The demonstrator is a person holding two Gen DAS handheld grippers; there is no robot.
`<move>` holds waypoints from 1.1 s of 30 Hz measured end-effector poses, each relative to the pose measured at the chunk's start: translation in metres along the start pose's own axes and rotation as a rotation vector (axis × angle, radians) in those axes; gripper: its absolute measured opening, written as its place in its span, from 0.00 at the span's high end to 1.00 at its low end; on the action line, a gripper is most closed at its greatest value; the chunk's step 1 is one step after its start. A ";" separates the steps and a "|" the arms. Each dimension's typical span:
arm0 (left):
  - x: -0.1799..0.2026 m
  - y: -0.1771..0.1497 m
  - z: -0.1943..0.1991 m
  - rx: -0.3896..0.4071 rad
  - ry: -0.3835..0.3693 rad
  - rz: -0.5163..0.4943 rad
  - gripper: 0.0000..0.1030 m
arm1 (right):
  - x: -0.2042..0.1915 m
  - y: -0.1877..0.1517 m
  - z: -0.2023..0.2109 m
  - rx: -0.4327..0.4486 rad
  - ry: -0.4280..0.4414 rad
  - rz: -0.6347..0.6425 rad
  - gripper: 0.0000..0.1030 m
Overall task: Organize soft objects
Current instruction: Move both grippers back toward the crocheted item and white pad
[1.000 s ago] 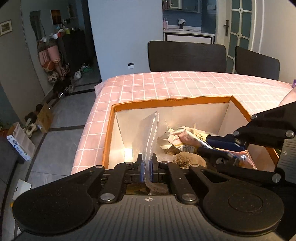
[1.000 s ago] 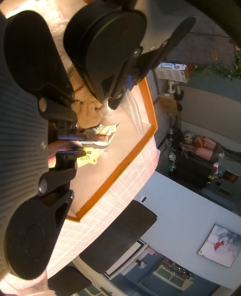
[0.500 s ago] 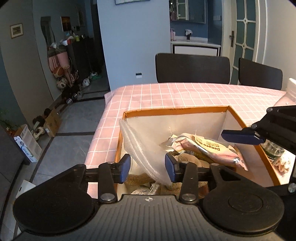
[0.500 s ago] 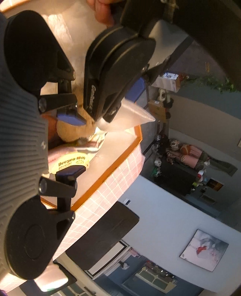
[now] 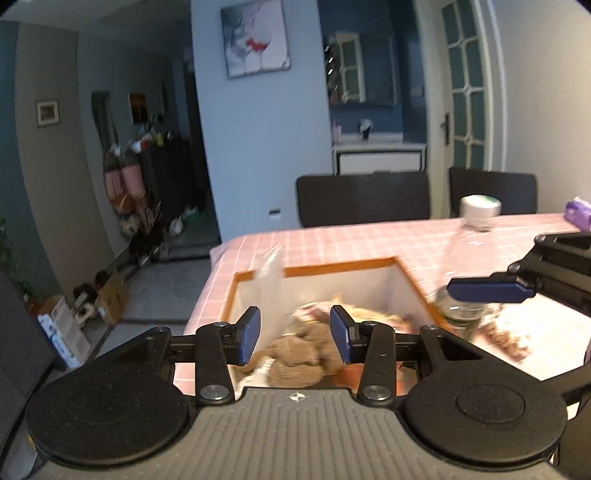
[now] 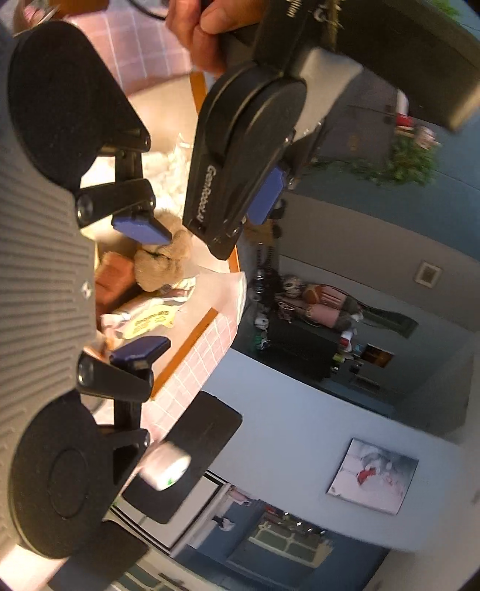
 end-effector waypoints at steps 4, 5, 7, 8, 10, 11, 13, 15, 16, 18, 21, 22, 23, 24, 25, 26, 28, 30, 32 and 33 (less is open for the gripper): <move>0.025 -0.003 0.017 0.066 -0.020 -0.018 0.53 | 0.010 -0.018 0.030 0.030 -0.015 -0.078 0.45; 0.032 -0.004 0.021 0.080 -0.026 -0.020 0.52 | 0.013 -0.023 0.036 0.035 -0.024 -0.097 0.43; 0.046 -0.007 0.027 0.105 -0.038 -0.018 0.53 | 0.020 -0.035 0.047 0.043 -0.048 -0.131 0.42; 0.052 -0.009 0.030 0.115 -0.047 -0.015 0.53 | 0.023 -0.041 0.053 0.045 -0.064 -0.148 0.41; 0.067 -0.013 0.034 0.129 -0.070 -0.003 0.53 | 0.033 -0.054 0.063 0.047 -0.099 -0.181 0.41; 0.073 -0.016 0.037 0.134 -0.083 0.004 0.53 | 0.039 -0.061 0.068 0.047 -0.114 -0.205 0.41; 0.087 -0.020 0.041 0.145 -0.103 0.012 0.53 | 0.050 -0.074 0.075 0.040 -0.138 -0.260 0.40; 0.100 -0.022 0.045 0.155 -0.124 0.010 0.52 | 0.062 -0.090 0.082 0.024 -0.168 -0.312 0.39; 0.106 -0.023 0.045 0.160 -0.134 0.014 0.53 | 0.066 -0.098 0.085 0.014 -0.183 -0.331 0.39; 0.120 -0.025 0.044 0.157 -0.166 0.021 0.52 | 0.081 -0.113 0.092 -0.011 -0.218 -0.372 0.39; 0.140 -0.032 0.033 0.121 -0.223 0.027 0.52 | 0.095 -0.139 0.099 -0.047 -0.266 -0.433 0.38; 0.148 -0.035 0.027 0.100 -0.242 0.024 0.52 | 0.100 -0.148 0.099 -0.063 -0.278 -0.451 0.38; 0.156 -0.040 0.023 0.081 -0.254 0.020 0.52 | 0.104 -0.156 0.099 -0.079 -0.289 -0.465 0.38; 0.165 -0.045 0.018 0.065 -0.258 0.014 0.52 | 0.108 -0.164 0.099 -0.098 -0.300 -0.476 0.38; 0.170 -0.048 0.013 0.052 -0.256 0.005 0.52 | 0.113 -0.170 0.098 -0.113 -0.307 -0.486 0.38; 0.177 -0.052 0.007 0.039 -0.249 -0.001 0.52 | 0.117 -0.176 0.098 -0.123 -0.311 -0.497 0.38; 0.183 -0.057 -0.004 0.012 -0.246 0.002 0.52 | 0.124 -0.185 0.095 -0.135 -0.314 -0.517 0.38; 0.187 -0.061 -0.012 -0.011 -0.244 0.011 0.52 | 0.134 -0.192 0.088 -0.139 -0.310 -0.530 0.33; 0.189 -0.063 -0.020 -0.032 -0.228 0.011 0.52 | 0.139 -0.197 0.079 -0.138 -0.299 -0.536 0.29; 0.190 -0.064 -0.024 -0.044 -0.215 0.005 0.52 | 0.141 -0.199 0.070 -0.141 -0.288 -0.537 0.29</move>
Point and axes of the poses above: each gripper's, at about its wrist camera, not at the fingertips, and z roughly against the way its jaws point, x to its right, y to its top, the point moved 4 cm from there along -z, roughly the way its jaws point, and after that the axes turned 1 degree about -x, right-handed, at the moved point
